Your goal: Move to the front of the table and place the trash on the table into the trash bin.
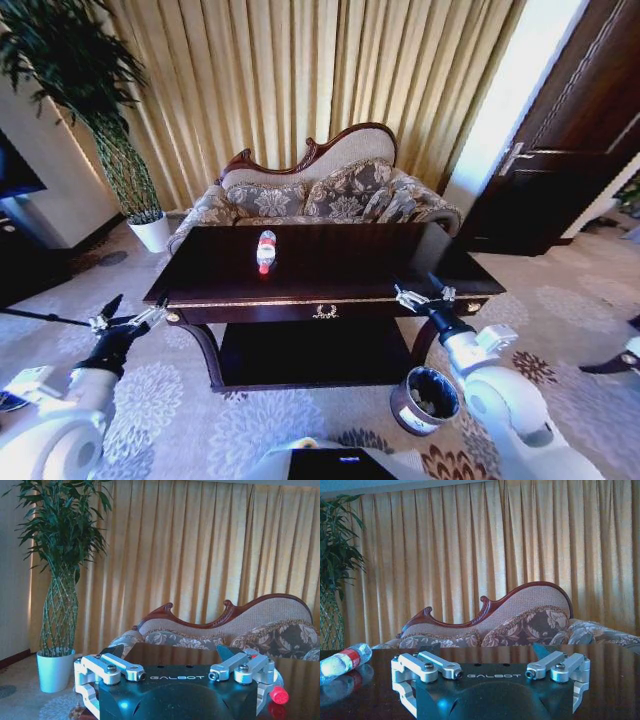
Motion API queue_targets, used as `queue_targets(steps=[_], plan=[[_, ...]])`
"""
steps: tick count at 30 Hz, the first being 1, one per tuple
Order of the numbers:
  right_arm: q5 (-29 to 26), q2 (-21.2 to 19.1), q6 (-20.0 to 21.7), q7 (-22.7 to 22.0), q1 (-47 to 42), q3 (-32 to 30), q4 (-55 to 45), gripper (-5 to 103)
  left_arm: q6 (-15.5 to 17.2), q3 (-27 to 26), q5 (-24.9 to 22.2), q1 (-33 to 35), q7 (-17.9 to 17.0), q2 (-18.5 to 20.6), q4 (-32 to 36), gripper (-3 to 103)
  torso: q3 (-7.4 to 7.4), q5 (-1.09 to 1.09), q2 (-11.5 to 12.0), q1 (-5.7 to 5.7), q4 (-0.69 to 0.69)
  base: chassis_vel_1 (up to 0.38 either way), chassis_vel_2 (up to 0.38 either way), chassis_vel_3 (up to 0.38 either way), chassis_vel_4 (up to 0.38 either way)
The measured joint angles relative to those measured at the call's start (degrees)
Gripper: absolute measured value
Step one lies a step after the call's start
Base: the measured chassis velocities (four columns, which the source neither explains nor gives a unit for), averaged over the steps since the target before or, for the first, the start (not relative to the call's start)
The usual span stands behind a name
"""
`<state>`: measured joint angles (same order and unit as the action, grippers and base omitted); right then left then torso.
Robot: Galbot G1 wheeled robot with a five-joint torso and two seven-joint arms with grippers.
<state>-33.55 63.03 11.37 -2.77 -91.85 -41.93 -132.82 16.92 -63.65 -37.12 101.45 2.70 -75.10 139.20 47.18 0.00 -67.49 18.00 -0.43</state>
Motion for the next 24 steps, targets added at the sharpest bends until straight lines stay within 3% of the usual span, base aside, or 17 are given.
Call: queue_targets(steps=[8, 12, 15, 16, 19, 20, 24], plan=[[0.0, 0.0, -0.5, -1.1, 0.1, 0.1, 0.3, 100, -0.1, 0.1, -0.1, -0.2, 0.0, 0.6, -0.6, 100, 0.01, 0.01, 0.0, 0.01, 0.01, -0.077, 0.058, 0.063, -0.058], [0.0, 0.1, -0.6, -1.9, -0.3, -0.3, 0.2, 100, 0.0, 0.7, -1.5, -1.3, -2.0, 3.3, -2.2, 100, 0.0, 0.01, 0.0, 0.0, 0.01, 0.0, 0.0, 0.0, 0.0], [0.0, 0.4, -0.7, -2.2, -0.9, -0.5, -0.3, 100, 1.8, 2.4, -3.1, -5.0, -6.6, 8.0, -4.9, 100, -0.01, 0.01, 0.0, -0.03, 0.01, 0.0, 0.0, 0.0, 0.0], [0.0, 0.4, -0.7, -2.2, -0.9, -0.5, -0.3, 100, 1.8, 2.4, -3.1, -5.0, -6.6, 8.0, -4.9, 100, -0.01, 0.01, 0.0, -0.03, 0.01, 0.0, 0.0, 0.0, 0.0], [0.3, 0.9, -0.7, -2.4, -1.5, -0.6, -0.8, 100, 5.3, 5.0, -5.8, -12.4, -10.4, 13.9, -8.3, 100, 0.0, 0.01, 0.0, -0.02, -0.01, 0.0, 0.0, 0.0, 0.0], [0.3, 0.9, -0.7, -2.4, -1.5, -0.6, -0.8, 100, 5.3, 5.0, -5.8, -12.4, -10.4, 13.9, -8.3, 100, 0.0, 0.01, 0.0, -0.02, -0.01, 0.0, 0.0, 0.0, 0.0], [0.9, 1.3, -0.7, -3.1, -2.4, -1.2, -1.4, 100, 8.4, 11.8, -8.2, -22.1, -16.3, 19.7, -12.1, 100, 0.0, 0.0, 0.0, -0.01, -0.01, 0.0, 0.0, 0.0, 0.0]])
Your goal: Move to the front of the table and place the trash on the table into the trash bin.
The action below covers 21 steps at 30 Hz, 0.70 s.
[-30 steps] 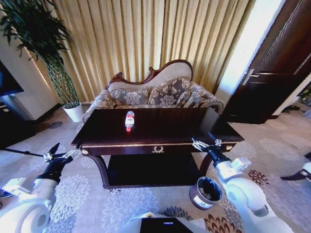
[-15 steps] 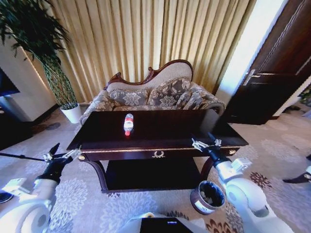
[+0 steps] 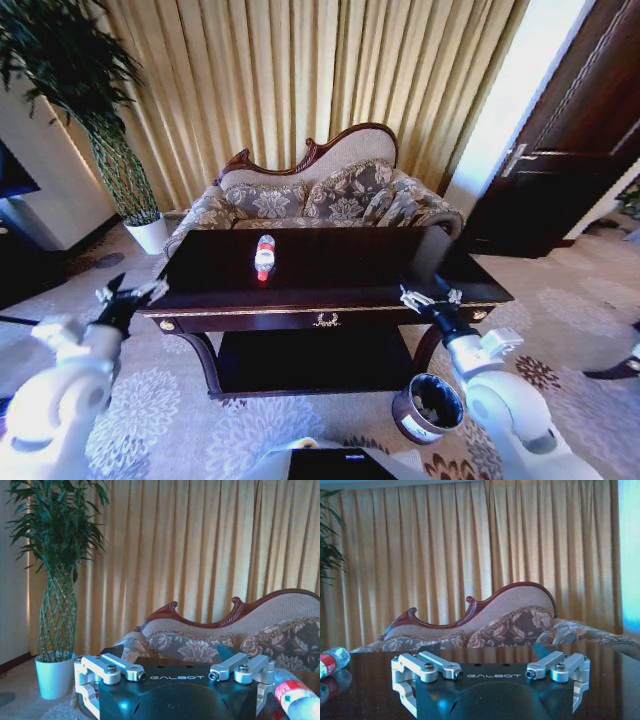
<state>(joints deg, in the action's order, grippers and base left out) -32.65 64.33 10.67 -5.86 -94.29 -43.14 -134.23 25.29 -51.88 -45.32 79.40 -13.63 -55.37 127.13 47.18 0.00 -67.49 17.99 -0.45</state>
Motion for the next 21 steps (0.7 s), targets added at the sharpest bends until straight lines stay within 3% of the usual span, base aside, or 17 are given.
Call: queue_targets(steps=[1, 4, 5, 7, 10, 16, 21], plan=[[0.0, 0.0, 0.0, 0.0, 0.0, 0.0, 0.0, 100, 0.0, 0.0, 0.0, 0.0, 0.0, 0.0, 0.0, 100, 0.0, 0.0, 0.0, 0.0, 0.0, 0.0, 0.0, 0.0, 0.0], [0.1, 0.0, -0.1, -0.7, -0.4, -0.7, -0.1, 100, 0.8, 6.5, -1.0, -6.5, -3.8, 2.8, -3.8, 100, 0.0, -0.01, 0.0, 0.0, 0.03, 0.0, 0.0, 0.0, 0.0], [0.1, 0.0, -0.1, -0.7, -0.4, -0.7, -0.1, 100, 0.8, 6.5, -1.0, -6.5, -3.8, 2.8, -3.8, 100, 0.0, -0.01, 0.0, 0.0, 0.03, 0.0, 0.0, 0.0, 0.0], [0.2, 0.2, -0.1, -1.0, -0.4, -1.0, 0.4, 100, 0.9, 12.7, -1.5, -12.4, -5.4, 4.0, -8.1, 100, 0.0, 0.01, 0.0, 0.0, 0.02, 0.0, 0.0, 0.0, 0.0], [0.2, 0.2, -0.2, -1.1, -0.2, -1.1, 0.9, 100, 0.9, 16.8, -1.5, -17.1, -6.2, 4.2, -11.0, 100, 0.0, 0.01, 0.0, 0.01, 0.01, 0.0, 0.0, 0.0, 0.0], [0.4, -0.1, -0.2, -1.5, 1.2, -1.1, 3.2, 100, 0.9, 27.6, -1.4, -28.1, -8.1, 2.2, -16.7, 100, 0.0, -0.01, 0.0, 0.01, 0.01, 0.0, 0.0, 0.0, 0.0], [0.4, 0.0, -0.2, -2.0, 2.1, -1.1, 5.1, 100, 1.6, 34.4, -1.3, -32.7, -8.7, -0.2, -19.2, 100, 0.01, -0.01, 0.0, 0.02, 0.02, 0.0, 0.0, 0.0, 0.0]])
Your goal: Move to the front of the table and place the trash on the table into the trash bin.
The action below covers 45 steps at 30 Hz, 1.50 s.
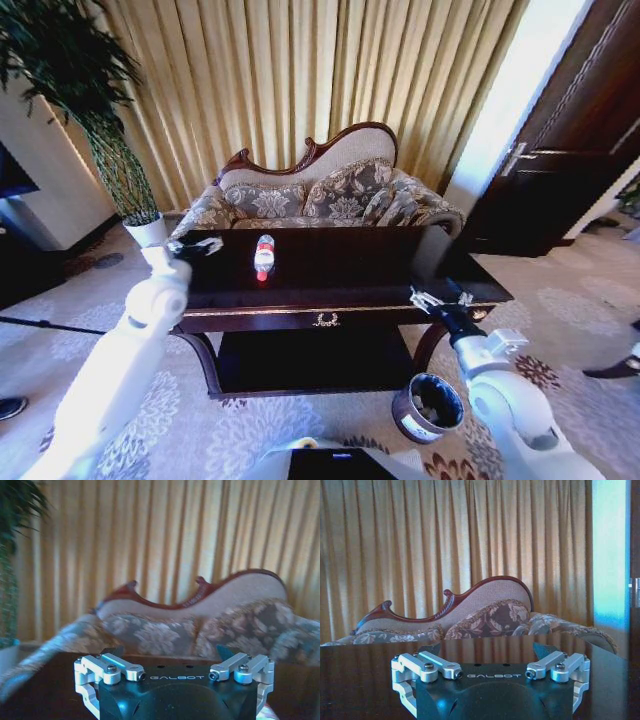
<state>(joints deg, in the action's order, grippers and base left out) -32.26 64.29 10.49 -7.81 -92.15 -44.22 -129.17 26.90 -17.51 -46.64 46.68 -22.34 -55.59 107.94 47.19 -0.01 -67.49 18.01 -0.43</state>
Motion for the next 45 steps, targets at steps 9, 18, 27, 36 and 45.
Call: queue_targets(steps=[9, 18, 27, 36, 45], plan=[[0.0, 0.1, -0.1, -0.3, 2.1, -0.1, 2.8, 100, 2.3, 9.7, 1.1, -4.8, -3.3, -5.1, -3.1, 100, 0.0, 0.0, 0.0, 0.0, -0.01, 0.0, 0.0, 0.0, 0.0], [-1.2, -1.0, -0.1, -1.5, 5.6, -0.2, 4.9, 100, 6.3, 13.3, 0.7, -4.7, -11.1, -8.9, -3.6, 100, -0.01, 0.01, 0.0, 0.0, 0.0, 0.0, 0.0, 0.0, 0.0], [-1.5, -1.5, -0.1, -1.7, 6.3, -0.2, 5.4, 100, 7.9, 13.8, -2.0, -5.0, -14.1, -9.6, -3.9, 100, -0.01, 0.01, 0.0, -0.01, -0.01, 0.0, 0.0, 0.0, 0.0], [-1.7, -2.0, -0.2, -1.7, 6.7, -0.4, 5.7, 100, 9.0, 13.8, -2.7, -4.8, -15.0, -9.7, -3.4, 100, -0.01, 0.01, 0.0, -0.01, 0.0, 0.0, 0.0, 0.0, 0.0], [-1.8, -2.4, -0.2, -1.7, 6.6, -0.5, 5.7, 100, 10.3, 12.9, -8.0, -4.5, -19.0, -10.0, -2.5, 83, -0.01, 0.01, 0.0, -0.02, 0.0, 0.0, 0.0, 0.0, 0.0]])
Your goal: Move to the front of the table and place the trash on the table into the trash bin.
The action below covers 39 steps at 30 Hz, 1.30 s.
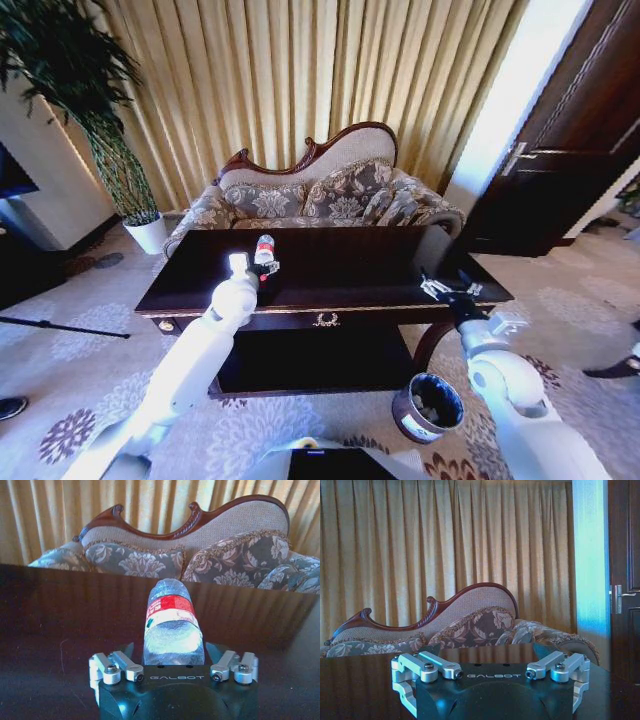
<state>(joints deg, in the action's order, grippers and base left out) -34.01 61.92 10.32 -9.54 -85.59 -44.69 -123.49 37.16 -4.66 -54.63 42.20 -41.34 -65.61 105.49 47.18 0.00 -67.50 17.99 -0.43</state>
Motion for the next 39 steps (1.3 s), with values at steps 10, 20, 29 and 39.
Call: queue_targets(steps=[10, 20, 29, 39], plan=[[-0.5, -0.4, 0.0, -0.1, 0.0, -0.1, -0.1, 100, 0.1, -1.0, -1.1, -0.1, -0.5, 0.1, -0.1, 50, 0.0, 0.0, 0.0, 0.0, 0.0, 0.0, 0.0, 0.0, 0.0], [-4.5, -1.7, 0.2, -0.4, 0.3, 0.3, -1.5, 100, -15.4, -0.6, 21.1, 0.8, 21.6, 3.5, -4.2, 21, 0.0, 0.01, 0.0, 0.0, 0.0, 0.0, 0.0, 0.0, 0.0], [-23.0, -8.7, 2.0, -0.4, 4.1, 3.0, -5.9, 100, -38.3, 2.8, 44.1, -1.9, 40.9, 11.4, -9.8, 21, 0.0, 0.02, 0.0, 0.0, 0.02, 0.0, 0.0, 0.0, 0.0], [-35.3, -15.3, 4.5, 0.0, 10.4, 8.0, -7.9, 100, -53.5, 11.7, 62.8, -12.2, 45.0, 16.1, -9.5, 21, 0.0, -0.01, 0.0, 0.0, -0.01, 0.0, 0.0, 0.0, 0.0]])
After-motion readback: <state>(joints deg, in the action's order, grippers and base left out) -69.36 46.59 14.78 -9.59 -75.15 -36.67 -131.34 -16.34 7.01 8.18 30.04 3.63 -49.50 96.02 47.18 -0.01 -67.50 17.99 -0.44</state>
